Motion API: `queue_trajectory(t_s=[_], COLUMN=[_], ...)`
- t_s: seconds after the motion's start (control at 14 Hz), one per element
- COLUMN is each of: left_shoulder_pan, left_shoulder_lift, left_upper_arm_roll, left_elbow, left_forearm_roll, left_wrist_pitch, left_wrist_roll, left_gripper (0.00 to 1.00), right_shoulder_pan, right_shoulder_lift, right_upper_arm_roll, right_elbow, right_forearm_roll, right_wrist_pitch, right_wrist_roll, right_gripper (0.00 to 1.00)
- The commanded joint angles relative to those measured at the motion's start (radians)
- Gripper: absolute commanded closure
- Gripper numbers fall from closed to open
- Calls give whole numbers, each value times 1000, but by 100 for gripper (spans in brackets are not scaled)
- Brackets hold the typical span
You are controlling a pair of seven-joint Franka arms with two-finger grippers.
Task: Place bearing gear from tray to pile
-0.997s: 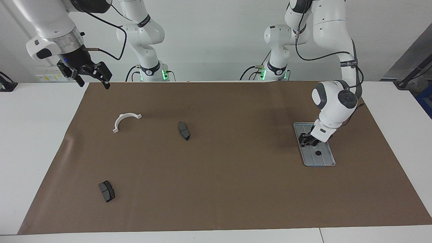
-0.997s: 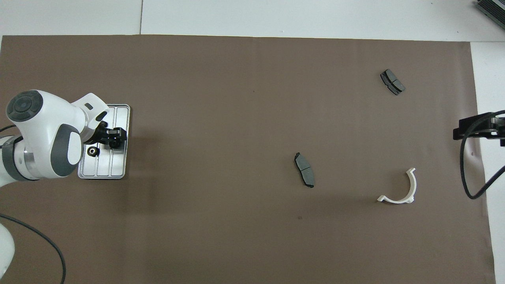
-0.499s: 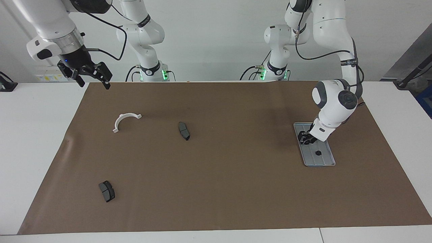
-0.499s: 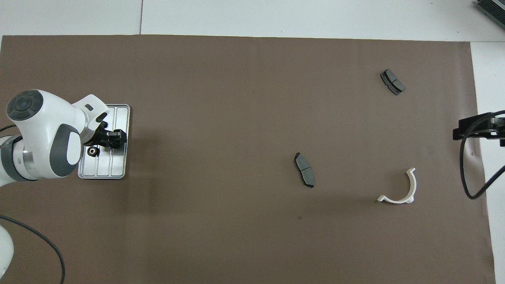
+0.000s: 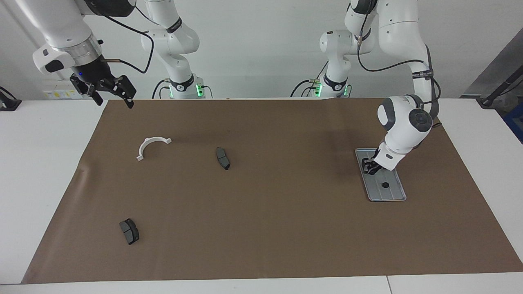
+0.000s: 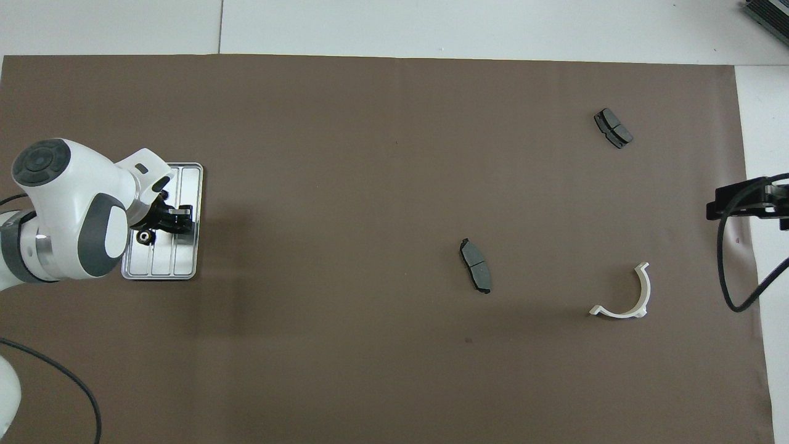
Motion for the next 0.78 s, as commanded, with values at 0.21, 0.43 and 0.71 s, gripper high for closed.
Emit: queue_trajectory(t_s=[0.21,0.43,0.71], left_shoulder_pan=[-64,-195,-407], left_shoulder_lift=[102,101,99], left_upper_arm_roll=[10,10,8], left_elbow=[340,337,329], left_forearm_roll=[11,12,12], left_wrist_pitch=[-236,-233,-218], left_wrist_roll=[-110,-341,-640], left_gripper=[89,89,89], right_shoulder_pan=[-6,-6,-6], right_shoulder_lift=[-27,-27,-27], right_upper_arm_roll=[5,5,5], right_elbow=[-29,-31,-45], right_forearm_roll=[-10,-10,-10], right_wrist_pitch=[8,12,44], right_wrist_roll=[-23,-25,-25], right_gripper=[0,0,0])
